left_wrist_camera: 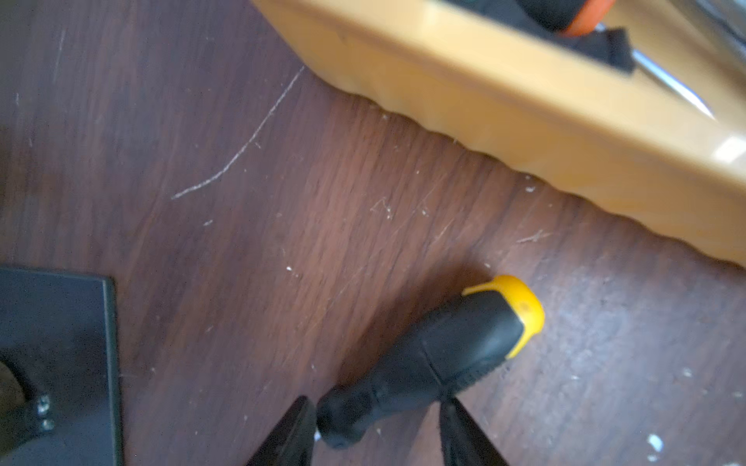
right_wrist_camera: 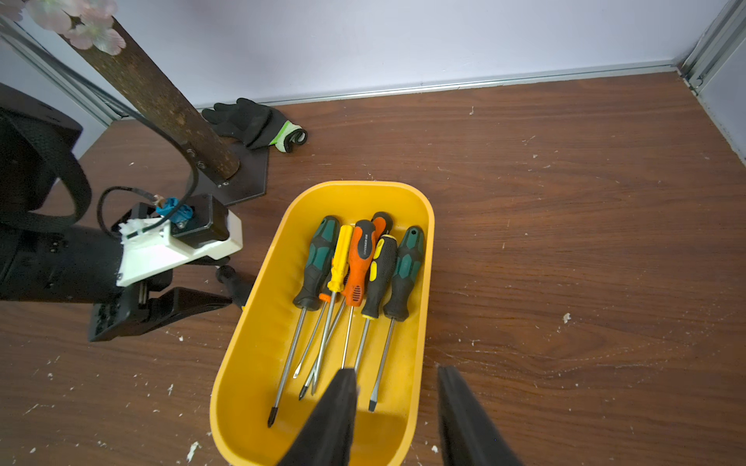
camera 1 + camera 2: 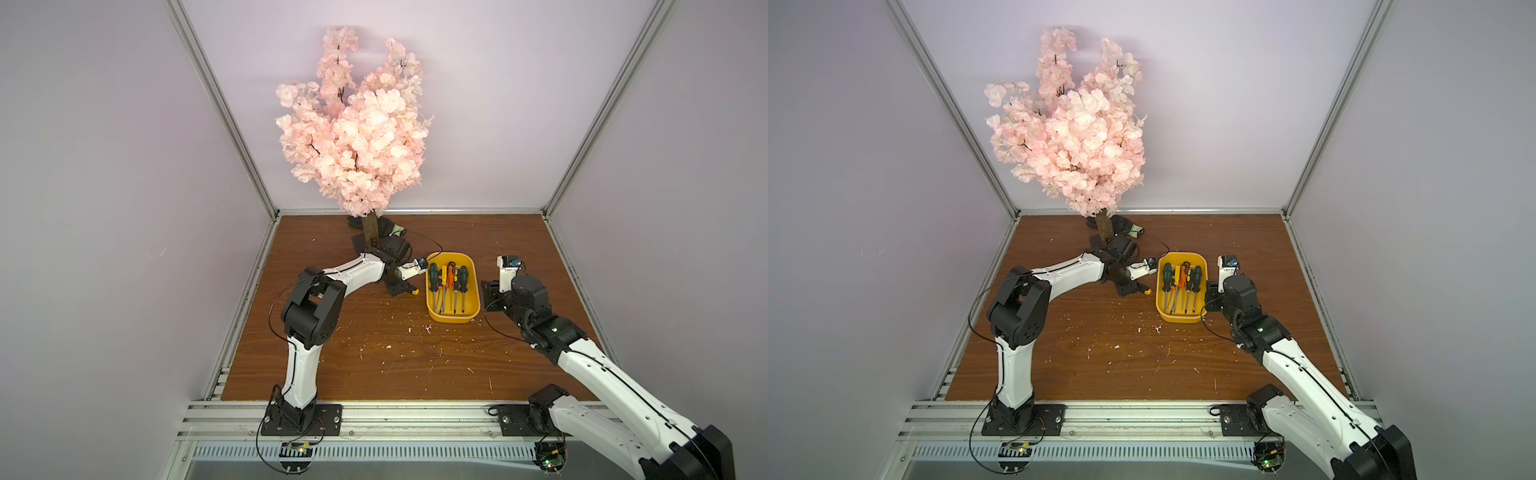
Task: Put the screwdriver on the desktop into the storage box
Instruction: Pick up the screwdriver from the center of the board.
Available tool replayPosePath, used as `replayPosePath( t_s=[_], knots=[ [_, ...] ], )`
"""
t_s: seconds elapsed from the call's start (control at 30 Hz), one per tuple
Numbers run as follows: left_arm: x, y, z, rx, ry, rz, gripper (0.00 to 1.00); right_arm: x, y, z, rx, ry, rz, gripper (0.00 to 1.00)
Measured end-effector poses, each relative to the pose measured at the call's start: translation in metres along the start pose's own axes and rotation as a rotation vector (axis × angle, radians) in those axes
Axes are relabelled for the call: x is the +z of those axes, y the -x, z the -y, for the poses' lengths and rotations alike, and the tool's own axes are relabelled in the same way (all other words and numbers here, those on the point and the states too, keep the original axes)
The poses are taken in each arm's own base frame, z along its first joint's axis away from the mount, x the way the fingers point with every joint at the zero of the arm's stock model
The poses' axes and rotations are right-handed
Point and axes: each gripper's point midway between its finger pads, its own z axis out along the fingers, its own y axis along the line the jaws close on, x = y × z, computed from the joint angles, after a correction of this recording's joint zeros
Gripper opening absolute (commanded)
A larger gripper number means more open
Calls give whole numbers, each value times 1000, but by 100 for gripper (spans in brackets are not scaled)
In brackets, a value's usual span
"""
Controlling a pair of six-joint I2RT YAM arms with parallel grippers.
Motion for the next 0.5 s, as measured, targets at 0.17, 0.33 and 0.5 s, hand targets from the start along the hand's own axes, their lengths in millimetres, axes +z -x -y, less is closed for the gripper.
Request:
replayPosePath(
  t_s=[0.17, 0.33, 0.5],
  knots=[
    [8, 3, -1, 23, -23, -7, 51, -1, 0, 4, -3, -18, 3, 39],
    [10, -2, 6, 18, -53, -27, 48, -5, 3, 6, -3, -25, 15, 39],
    [10, -4, 11, -8, -79, -31, 42, -4, 3, 7, 1, -30, 15, 39]
  ],
)
